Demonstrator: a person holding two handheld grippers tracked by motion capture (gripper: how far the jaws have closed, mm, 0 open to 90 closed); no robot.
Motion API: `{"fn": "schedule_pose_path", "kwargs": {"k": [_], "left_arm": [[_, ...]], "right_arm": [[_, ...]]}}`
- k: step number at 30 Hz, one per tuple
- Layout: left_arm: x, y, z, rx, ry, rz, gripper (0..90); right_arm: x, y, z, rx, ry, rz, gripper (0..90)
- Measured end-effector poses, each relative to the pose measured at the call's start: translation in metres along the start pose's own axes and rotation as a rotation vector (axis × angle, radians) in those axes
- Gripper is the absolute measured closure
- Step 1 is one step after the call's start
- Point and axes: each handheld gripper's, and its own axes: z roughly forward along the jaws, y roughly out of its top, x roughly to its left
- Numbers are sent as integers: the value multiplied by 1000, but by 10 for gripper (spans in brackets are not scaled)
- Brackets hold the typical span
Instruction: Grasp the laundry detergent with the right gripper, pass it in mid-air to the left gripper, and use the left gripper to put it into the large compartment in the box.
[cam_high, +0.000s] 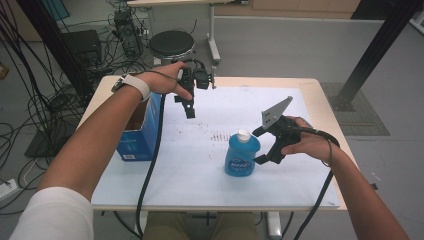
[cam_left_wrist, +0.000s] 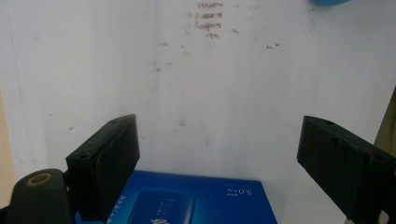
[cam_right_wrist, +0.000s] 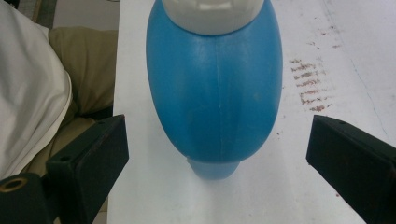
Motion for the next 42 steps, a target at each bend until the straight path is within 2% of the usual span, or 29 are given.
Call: {"fn": "schedule_pose_path", "kwargs": {"k": [14,42], "left_arm": [[0,-1,2,2,-3,1,134],[0,-2,1,-5,-1,-7,131]], "right_arm": [[-1,-5,9,-22,8,10,56],[-1,-6,13,-32,16,11,53]]}}
